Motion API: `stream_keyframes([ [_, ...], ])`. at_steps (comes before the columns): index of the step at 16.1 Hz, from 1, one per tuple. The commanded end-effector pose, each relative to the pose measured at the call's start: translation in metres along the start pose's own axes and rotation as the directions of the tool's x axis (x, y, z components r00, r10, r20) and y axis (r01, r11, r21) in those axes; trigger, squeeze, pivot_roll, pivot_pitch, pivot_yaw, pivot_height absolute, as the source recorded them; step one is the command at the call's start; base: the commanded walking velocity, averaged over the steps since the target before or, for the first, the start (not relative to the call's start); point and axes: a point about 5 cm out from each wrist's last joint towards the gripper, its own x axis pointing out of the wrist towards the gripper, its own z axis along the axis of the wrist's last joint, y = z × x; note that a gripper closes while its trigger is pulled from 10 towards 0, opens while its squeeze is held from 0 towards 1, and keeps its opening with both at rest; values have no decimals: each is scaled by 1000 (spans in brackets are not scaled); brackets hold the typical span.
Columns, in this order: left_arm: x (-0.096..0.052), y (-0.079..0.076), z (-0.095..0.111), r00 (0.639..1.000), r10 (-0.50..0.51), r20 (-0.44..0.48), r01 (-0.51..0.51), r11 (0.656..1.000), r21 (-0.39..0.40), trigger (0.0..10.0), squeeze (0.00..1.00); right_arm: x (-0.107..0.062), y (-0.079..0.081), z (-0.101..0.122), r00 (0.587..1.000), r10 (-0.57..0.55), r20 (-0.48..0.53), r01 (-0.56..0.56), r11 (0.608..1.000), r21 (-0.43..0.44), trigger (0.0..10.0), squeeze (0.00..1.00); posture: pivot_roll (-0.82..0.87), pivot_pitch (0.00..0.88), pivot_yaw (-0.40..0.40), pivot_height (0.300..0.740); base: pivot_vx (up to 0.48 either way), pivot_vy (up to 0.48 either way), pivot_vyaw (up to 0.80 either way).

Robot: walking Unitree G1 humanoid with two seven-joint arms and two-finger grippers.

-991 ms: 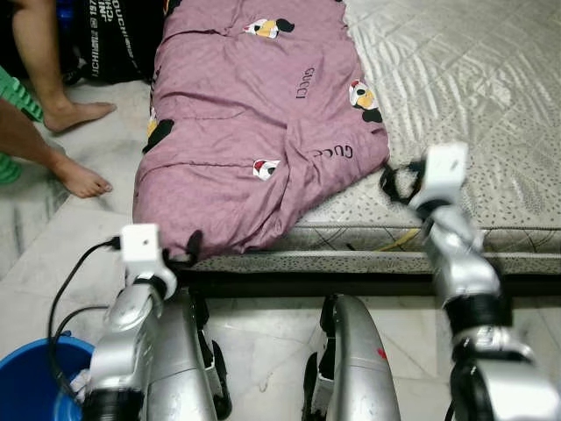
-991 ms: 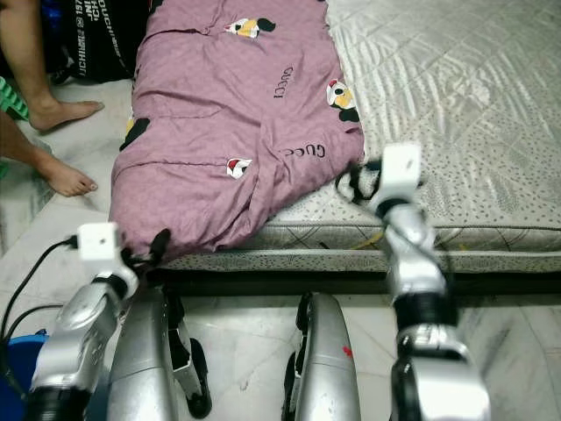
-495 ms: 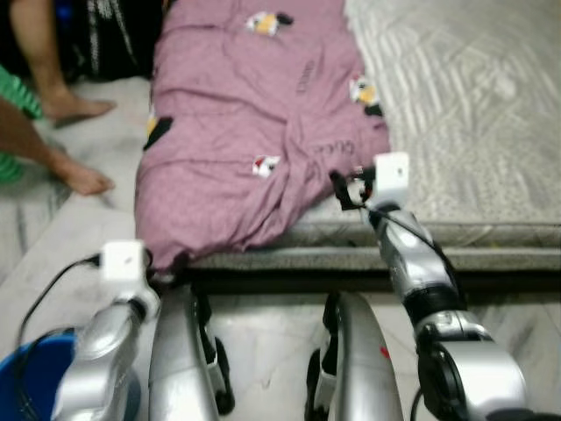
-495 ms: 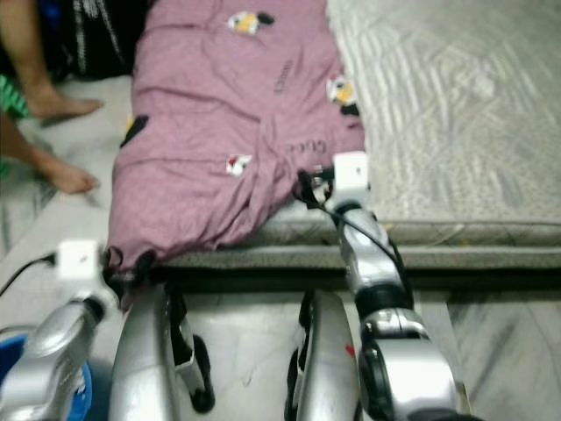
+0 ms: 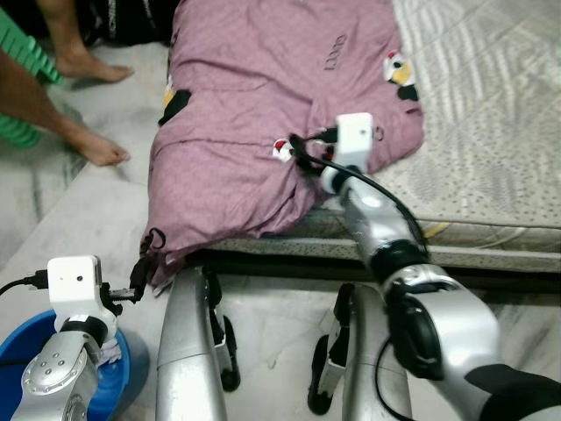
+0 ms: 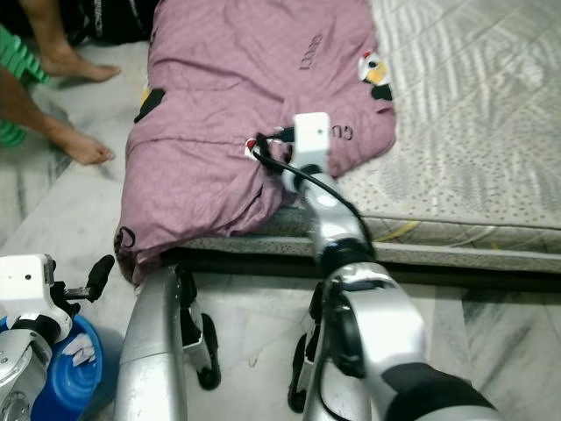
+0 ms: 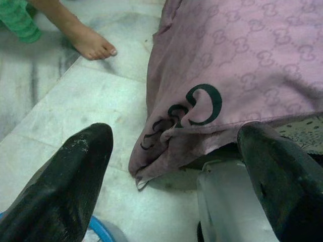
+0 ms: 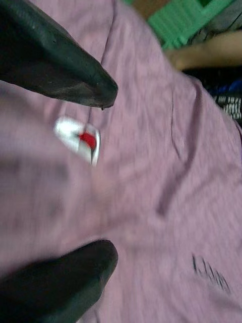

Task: Clean up the room

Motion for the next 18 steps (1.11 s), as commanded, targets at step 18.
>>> stream_keyframes([
  [18,18,-11,-2,999,-32,-27,32,999,19,10000,0,-156,-109,-88,748,-585,-313,537,811,-233,10000,0,133,292,-55,561,0,0,0],
])
